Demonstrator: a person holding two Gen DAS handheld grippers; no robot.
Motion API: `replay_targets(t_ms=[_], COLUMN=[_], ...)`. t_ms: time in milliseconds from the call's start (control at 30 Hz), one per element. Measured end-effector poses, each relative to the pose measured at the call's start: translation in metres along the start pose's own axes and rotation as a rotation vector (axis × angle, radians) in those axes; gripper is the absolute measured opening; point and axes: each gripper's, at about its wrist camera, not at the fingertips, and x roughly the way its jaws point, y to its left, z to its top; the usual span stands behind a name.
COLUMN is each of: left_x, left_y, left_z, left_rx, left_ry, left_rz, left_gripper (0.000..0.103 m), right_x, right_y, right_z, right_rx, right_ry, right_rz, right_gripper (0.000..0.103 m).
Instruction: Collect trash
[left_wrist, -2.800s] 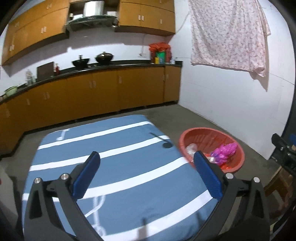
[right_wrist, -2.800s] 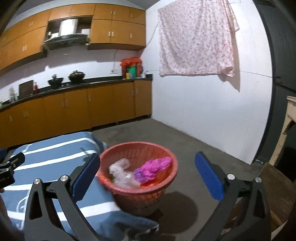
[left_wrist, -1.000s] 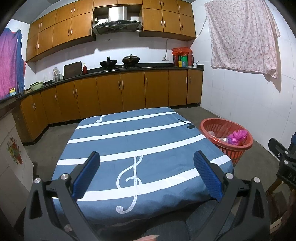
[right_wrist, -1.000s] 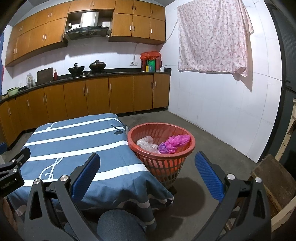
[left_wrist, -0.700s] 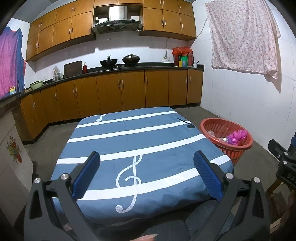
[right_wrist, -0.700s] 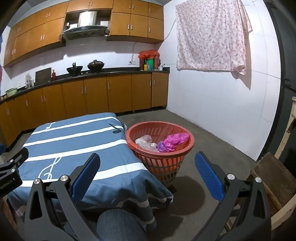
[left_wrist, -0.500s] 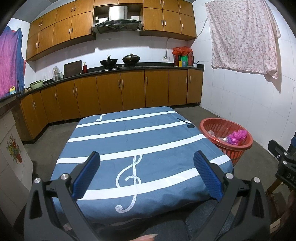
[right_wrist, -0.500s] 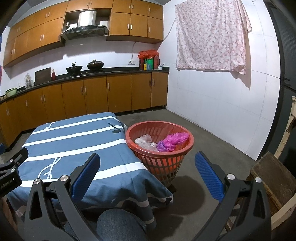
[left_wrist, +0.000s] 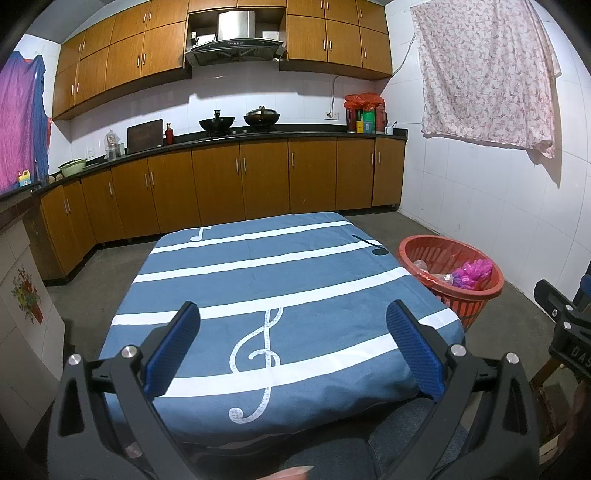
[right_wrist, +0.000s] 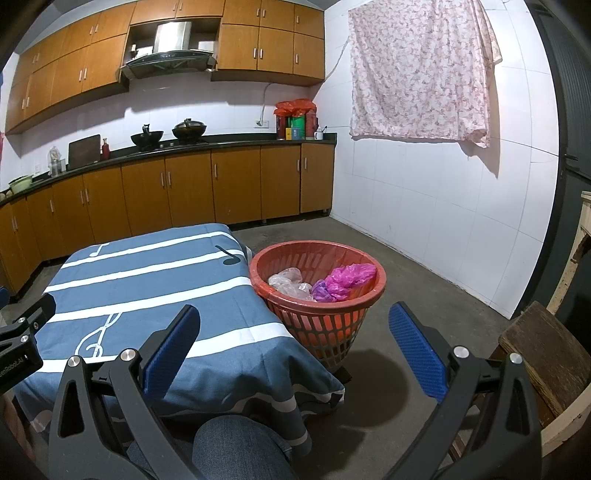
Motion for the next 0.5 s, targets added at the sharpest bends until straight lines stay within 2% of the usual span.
replay_targets(t_ms=[500], left_x=[0.0003], left_y=[0.0003], left_z=[-0.0001], left_rx=[-0.001], left_ry=[0.001], left_rz=[0.000], left_gripper=[0.099], right_x=[-0.0003], right_y=[0.0003], right_z=[0.0005], right_rx=[-0.002], right_ry=[0.001], right_rz=[0.001], right_gripper=[0.101])
